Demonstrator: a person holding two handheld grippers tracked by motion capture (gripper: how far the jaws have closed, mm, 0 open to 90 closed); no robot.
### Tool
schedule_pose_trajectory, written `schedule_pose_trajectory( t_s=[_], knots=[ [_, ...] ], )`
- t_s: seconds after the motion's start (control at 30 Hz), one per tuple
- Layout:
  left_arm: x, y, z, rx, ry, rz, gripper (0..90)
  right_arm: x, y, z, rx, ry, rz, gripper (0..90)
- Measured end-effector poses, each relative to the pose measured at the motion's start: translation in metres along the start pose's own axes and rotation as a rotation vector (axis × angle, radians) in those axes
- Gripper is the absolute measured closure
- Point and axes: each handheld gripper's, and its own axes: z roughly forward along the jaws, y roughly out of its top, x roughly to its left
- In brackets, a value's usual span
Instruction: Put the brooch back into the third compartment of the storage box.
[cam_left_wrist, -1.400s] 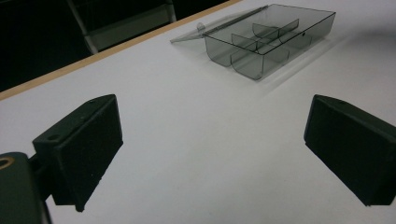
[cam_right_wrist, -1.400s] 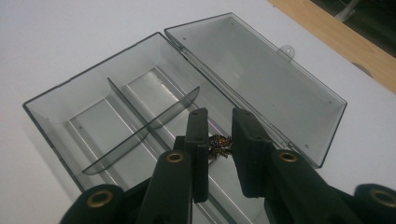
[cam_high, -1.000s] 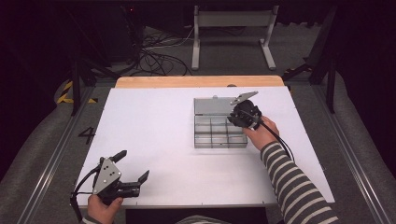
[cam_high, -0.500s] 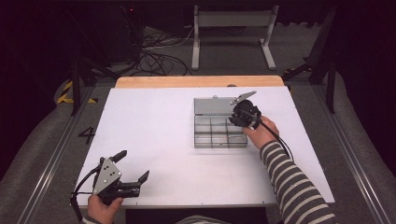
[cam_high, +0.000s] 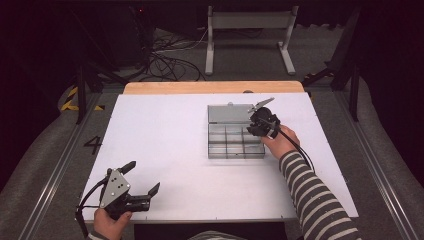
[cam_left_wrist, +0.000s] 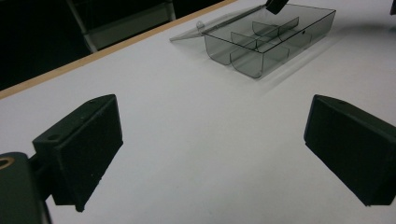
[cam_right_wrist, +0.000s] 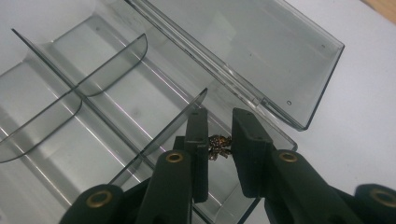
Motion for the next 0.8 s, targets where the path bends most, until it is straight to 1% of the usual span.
schedule_pose_trajectory(
  t_s=[0.23,0.4,0.47,0.63,0.8],
  knots=[
    [0.0001,-0.0001,0.0001,0.003,-0.002,-0.001,5.2,-0.0015,-0.0018,0.0038,0.026,0.005,0.004,76.8],
    [0.0000,-0.0001,0.0002,0.003,-0.001,-0.001,5.2,-0.0021,-0.0019,0.0053,0.035,0.017,0.004,76.8],
    [0.0000,-0.0001,0.0003,0.004,-0.002,-0.002,5.2,-0.0021,-0.0020,0.0058,0.038,0.014,0.003,76.8],
    [0.0000,-0.0001,0.0001,0.004,-0.001,-0.002,5.2,-0.0014,-0.0028,0.0091,0.061,0.018,0.002,76.7],
    [0.0003,-0.0001,0.0002,0.003,0.000,-0.002,5.2,-0.0005,-0.0026,0.0103,0.066,0.023,-0.003,76.7]
  ],
)
